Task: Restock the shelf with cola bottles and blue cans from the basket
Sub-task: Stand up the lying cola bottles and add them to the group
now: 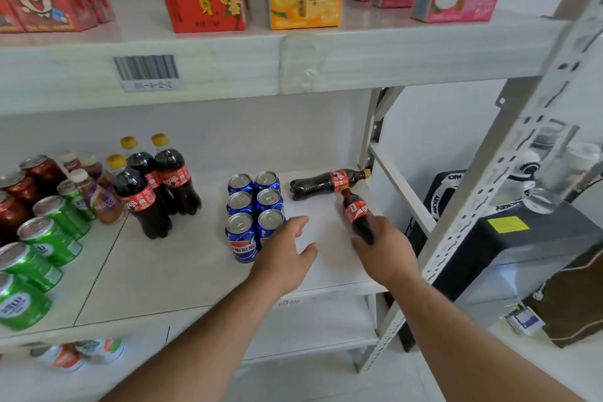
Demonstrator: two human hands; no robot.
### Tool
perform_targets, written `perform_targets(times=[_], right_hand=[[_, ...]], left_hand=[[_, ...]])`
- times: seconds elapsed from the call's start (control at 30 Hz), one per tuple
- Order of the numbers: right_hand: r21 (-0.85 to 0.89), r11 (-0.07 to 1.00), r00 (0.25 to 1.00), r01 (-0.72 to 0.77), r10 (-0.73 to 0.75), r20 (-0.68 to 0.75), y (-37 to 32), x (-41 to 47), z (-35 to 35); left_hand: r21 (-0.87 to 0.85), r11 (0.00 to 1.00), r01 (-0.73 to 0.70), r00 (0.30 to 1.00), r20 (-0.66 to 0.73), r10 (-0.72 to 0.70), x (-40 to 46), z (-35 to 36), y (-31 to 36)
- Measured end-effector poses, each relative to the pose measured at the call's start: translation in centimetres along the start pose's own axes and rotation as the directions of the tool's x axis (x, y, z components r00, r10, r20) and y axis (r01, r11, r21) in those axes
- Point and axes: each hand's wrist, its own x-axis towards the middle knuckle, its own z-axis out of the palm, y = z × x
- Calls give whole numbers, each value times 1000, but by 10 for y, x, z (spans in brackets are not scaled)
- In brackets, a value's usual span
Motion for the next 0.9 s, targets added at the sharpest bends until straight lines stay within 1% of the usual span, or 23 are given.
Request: perform_targets(times=[0.13,0.27,0.43,0.57,0.77,0.9], right_hand=[[16,1000,1000,-6,6,8,19,8,-21],[-15,1000,999,-4,5,41,31,14,-26],[-48,999,997,2,2,72,32,22,-23],[-87,996,997,-14,20,79,32,38,-17],[-180,977,982,-110,134,132,35,69,3],[-209,961,959,-183,221,177,40,87,21]], left_hand=[[23,1000,12,999,-39,-11,12,14,25],[48,998,30,999,-39,-28,20,25,39],[169,985,19,999,-44,-12,38,25,50],[262,965,9,1000,-15,-5,75,21,54],[392,920,6,1000,16,-13,151,17,36],[513,858,-15,999,42,-8,202,22,21]])
